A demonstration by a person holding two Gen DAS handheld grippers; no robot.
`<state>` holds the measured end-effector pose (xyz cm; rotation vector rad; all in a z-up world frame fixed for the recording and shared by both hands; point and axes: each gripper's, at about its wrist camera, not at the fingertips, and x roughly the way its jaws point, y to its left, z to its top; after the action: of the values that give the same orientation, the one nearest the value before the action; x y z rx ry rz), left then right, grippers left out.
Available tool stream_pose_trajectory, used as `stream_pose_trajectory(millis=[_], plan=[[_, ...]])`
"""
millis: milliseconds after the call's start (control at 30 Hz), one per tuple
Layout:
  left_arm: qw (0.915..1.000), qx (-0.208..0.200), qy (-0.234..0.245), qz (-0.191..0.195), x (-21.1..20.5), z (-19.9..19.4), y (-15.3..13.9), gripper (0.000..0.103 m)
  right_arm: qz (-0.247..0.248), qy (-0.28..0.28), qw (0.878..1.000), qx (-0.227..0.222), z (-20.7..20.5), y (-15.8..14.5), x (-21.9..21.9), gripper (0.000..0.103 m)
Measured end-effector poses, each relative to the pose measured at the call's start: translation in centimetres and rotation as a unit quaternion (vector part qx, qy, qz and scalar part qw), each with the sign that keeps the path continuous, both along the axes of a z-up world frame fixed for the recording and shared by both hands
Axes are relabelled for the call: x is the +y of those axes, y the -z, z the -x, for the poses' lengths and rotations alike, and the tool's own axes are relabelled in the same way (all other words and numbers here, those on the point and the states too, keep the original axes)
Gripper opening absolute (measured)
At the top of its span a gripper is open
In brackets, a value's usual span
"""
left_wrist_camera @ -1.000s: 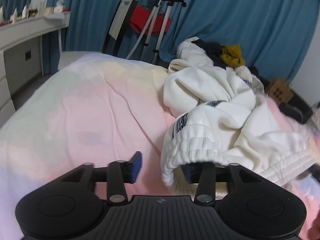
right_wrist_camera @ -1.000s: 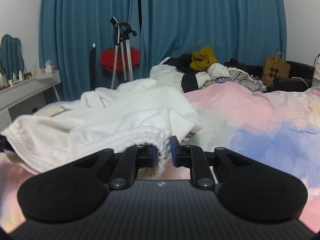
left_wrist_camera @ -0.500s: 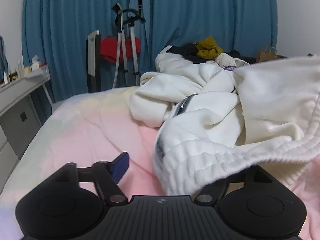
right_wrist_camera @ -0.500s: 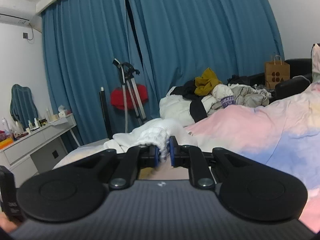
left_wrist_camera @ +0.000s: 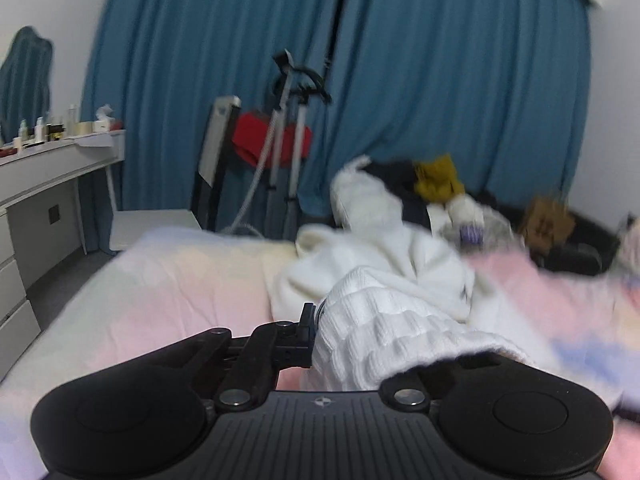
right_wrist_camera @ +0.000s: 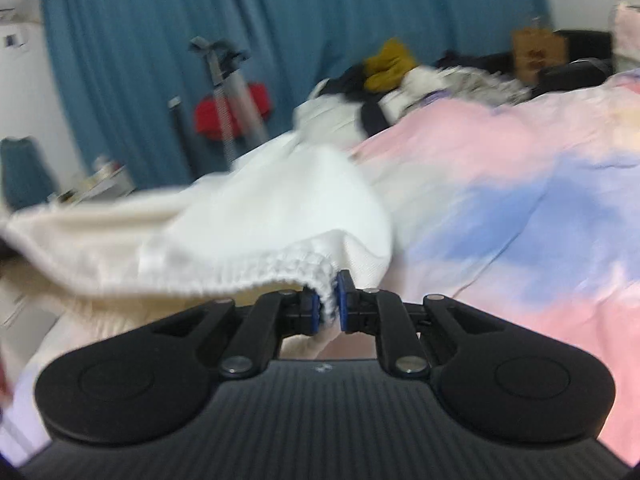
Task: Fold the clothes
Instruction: 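Grasp the waistband with the right gripper while the left gripper holds its edge, then lift the sweatpants by the waistband with both grippers and shake them out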
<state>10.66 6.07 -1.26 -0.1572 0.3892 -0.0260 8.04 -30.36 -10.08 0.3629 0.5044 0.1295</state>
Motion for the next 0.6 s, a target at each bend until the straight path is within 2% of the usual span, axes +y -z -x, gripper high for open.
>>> stream_pose_trajectory(millis=[100,233,367,433,500,600], plan=[[0.9993,-0.025,-0.021,0.018,2.6,-0.3,-3.3,0.008,-0.066,-0.062,0.996,0.016,2.2,-0.4,2.6,0.012],[0.9977,-0.049,-0.043,0.019,7.2,-1.2,-7.4,0.008,-0.050,-0.160,0.986,0.008,4.9,-1.8,9.6,0.013],[0.9944,-0.061,-0.085,0.014,12.9,-2.4,-10.3,0.008,-0.080,-0.259,0.962,-0.007,5.3,-3.2,17.4,0.013],[0.9919,-0.056,-0.114,0.003,16.3,-3.4,-10.4,0.009,-0.099,-0.308,0.946,-0.008,4.5,-3.4,21.3,0.014],[0.9904,-0.039,-0.132,-0.014,19.1,-4.4,-9.3,0.009,-0.091,-0.342,0.935,0.003,3.7,-2.5,24.8,0.014],[0.9876,0.015,-0.156,-0.011,23.5,-6.1,-4.9,0.009,-0.060,-0.372,0.925,0.044,1.9,-0.1,29.0,0.014]])
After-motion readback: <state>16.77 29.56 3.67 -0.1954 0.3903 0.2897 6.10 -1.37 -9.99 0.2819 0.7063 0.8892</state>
